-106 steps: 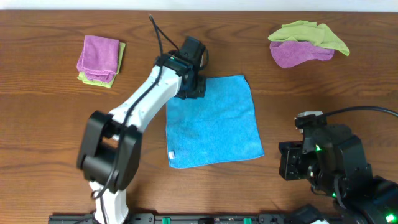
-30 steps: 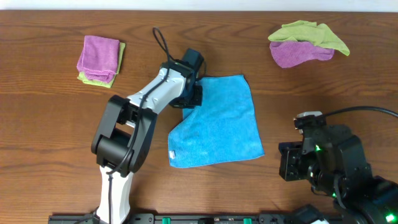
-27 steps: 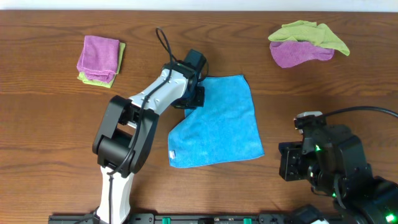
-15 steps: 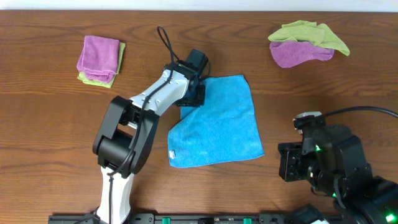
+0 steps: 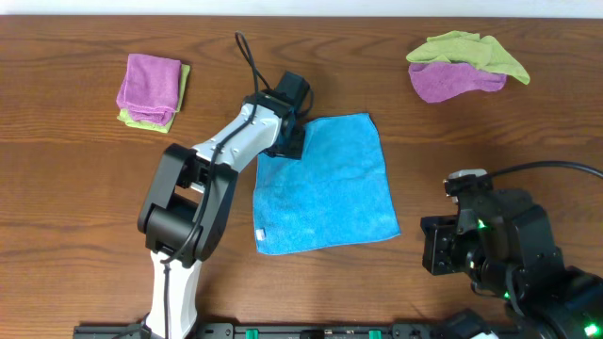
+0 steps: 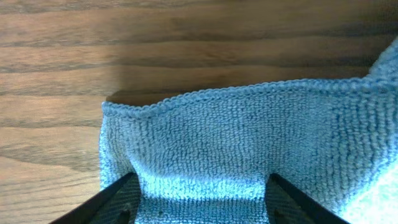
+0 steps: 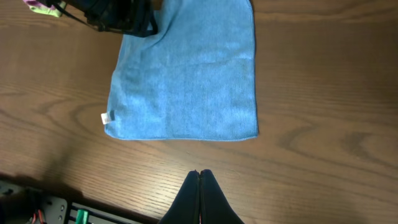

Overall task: Fold the cloth
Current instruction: 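Drag the cloth's top edge leftward with the left gripper to square it, then grasp the blue cloth's bottom-left and bottom-right corners with both grippers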

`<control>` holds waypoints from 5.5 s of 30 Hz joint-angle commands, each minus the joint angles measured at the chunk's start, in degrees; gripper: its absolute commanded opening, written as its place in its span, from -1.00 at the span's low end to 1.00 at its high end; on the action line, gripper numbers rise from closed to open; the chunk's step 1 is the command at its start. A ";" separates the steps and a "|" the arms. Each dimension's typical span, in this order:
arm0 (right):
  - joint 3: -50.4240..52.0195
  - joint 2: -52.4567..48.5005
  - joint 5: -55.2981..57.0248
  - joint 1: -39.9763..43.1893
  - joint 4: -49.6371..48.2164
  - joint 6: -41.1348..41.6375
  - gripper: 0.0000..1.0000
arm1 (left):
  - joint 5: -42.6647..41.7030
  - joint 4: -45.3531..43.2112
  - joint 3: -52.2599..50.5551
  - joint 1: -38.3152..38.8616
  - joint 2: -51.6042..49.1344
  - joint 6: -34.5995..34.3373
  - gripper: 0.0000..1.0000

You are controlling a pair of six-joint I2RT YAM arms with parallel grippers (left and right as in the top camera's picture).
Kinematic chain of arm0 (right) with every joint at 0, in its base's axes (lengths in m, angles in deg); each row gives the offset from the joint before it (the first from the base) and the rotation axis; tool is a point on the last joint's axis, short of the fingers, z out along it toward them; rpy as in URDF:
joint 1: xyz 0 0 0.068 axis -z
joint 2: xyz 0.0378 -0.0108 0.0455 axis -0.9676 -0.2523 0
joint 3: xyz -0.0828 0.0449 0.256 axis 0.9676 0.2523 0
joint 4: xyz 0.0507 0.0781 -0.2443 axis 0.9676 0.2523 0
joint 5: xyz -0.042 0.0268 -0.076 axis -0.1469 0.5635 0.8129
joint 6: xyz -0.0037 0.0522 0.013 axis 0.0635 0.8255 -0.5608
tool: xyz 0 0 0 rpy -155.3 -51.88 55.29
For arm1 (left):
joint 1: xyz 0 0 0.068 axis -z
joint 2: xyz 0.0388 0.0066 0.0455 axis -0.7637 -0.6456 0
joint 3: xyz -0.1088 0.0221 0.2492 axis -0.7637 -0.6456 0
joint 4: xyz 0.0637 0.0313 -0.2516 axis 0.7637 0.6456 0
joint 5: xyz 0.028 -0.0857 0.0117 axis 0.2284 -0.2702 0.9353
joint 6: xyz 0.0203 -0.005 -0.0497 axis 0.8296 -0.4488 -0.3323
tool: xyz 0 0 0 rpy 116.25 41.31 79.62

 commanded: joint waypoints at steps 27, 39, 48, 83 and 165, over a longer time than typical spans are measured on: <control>0.17 0.20 0.02 -0.42 -1.29 -0.83 -0.97 | 0.70 4.09 3.28 -14.27 -2.23 7.61 0.49; 2.27 -5.66 5.55 -0.42 -6.84 -3.61 -0.97 | -17.22 28.09 27.43 -14.32 7.98 8.00 0.25; 12.41 -20.74 -8.83 7.65 -19.50 -7.74 -0.97 | -17.29 44.65 25.18 -17.49 17.73 10.16 -0.16; 14.27 -48.54 -39.21 23.15 -29.05 -25.68 -0.34 | -25.81 -2.62 -59.39 -22.75 54.66 3.45 0.18; 24.61 -53.90 -35.32 18.32 -39.71 -13.90 -0.97 | -30.91 2.86 -47.01 -22.80 48.59 0.59 -0.89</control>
